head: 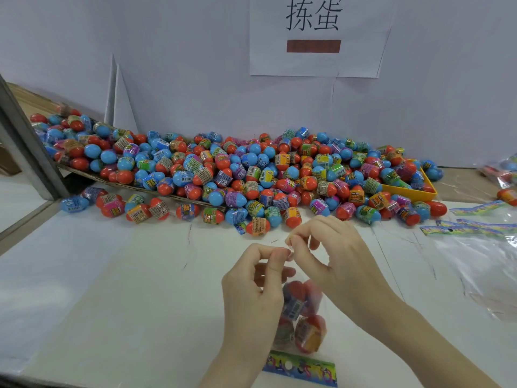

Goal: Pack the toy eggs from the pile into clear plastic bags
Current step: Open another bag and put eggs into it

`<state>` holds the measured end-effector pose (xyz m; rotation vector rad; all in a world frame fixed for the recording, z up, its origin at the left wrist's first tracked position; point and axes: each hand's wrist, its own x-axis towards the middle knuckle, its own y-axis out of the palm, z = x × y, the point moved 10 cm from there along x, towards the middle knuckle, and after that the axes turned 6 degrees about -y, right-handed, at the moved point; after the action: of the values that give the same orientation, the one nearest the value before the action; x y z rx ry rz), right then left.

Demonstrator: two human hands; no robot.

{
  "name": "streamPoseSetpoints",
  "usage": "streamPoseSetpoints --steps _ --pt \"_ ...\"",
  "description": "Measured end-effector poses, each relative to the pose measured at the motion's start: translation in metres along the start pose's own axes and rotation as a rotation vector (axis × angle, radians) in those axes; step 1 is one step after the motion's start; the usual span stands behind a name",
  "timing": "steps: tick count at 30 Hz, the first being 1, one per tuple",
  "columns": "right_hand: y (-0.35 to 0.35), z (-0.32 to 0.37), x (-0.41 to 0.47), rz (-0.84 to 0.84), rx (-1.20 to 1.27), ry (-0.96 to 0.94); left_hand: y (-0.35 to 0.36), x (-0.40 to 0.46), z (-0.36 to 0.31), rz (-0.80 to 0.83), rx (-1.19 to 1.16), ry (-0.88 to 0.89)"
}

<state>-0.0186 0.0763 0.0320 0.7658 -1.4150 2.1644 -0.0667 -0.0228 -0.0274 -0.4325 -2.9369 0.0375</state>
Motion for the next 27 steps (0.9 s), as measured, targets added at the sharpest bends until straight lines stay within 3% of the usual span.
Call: streamPoseSetpoints --steps 7,12,17,19,21,23,27 --pt "-0.013 -0.044 0.000 -0.058 0.350 0.324 -0.012 0.000 0.006 -0.093 -0.091 -0.041" --pt "-0.021 -0.128 -0.025 -0.122 0.496 0.794 -0.012 0.001 0.007 -0.085 -0.152 -0.060" --pt "-0.078 -0.211 -0.065 -0.431 0.510 1.168 -0.017 0.000 0.009 -0.120 -0.155 -0.061" --pt "-0.118 -0.225 -0.072 -0.537 0.247 1.131 -0.018 0.001 0.011 -0.126 -0.172 -0.070" --pt "-0.151 -0.226 -0.068 -0.536 -0.126 0.989 -0.016 0.003 0.011 -0.118 -0.176 -0.076" --pt "-0.154 -0.216 -0.048 -0.371 -0.351 0.786 -0.014 0.003 0.011 -0.107 -0.168 -0.074" --pt "-0.112 -0.201 -0.016 0.097 -0.422 0.579 -0.015 0.003 0.010 -0.097 -0.156 -0.063"
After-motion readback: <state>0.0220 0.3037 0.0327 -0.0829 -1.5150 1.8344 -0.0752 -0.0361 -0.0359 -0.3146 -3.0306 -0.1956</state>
